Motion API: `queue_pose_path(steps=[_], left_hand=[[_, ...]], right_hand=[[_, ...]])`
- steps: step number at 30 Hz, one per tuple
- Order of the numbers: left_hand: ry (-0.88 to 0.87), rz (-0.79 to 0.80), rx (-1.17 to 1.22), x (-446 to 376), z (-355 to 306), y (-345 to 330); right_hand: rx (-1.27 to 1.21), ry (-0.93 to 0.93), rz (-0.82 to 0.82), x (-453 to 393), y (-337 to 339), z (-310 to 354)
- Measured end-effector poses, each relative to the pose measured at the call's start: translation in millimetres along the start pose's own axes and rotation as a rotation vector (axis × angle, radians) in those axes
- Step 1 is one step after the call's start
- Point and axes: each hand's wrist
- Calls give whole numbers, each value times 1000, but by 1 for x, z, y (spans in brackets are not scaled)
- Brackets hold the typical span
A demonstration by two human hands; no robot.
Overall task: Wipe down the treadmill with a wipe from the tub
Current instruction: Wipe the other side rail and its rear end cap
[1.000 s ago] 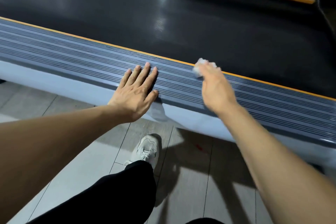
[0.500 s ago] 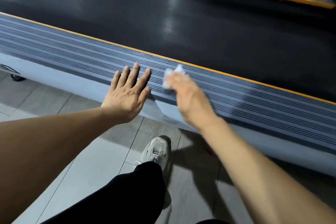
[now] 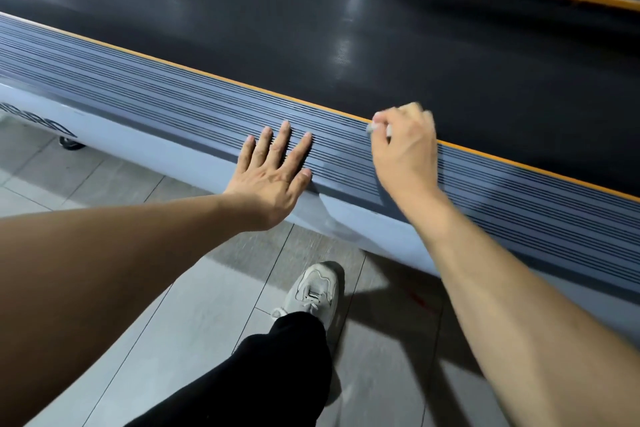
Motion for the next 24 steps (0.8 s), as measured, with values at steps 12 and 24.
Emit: queue_pose_path(steps=[12, 24], left_hand=[[4, 14, -6, 1, 0, 2], [21, -146, 115, 13, 36, 14]], right_hand=[[228, 406, 431, -9, 59, -10], [-165, 569, 428, 45, 7, 40]])
Point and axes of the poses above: each hand's wrist, its own x-axis away from the middle knuckle, its own y-axis out of the back of the hand, z = x × y, and after that the axes turned 9 degrees about -z, right-handed
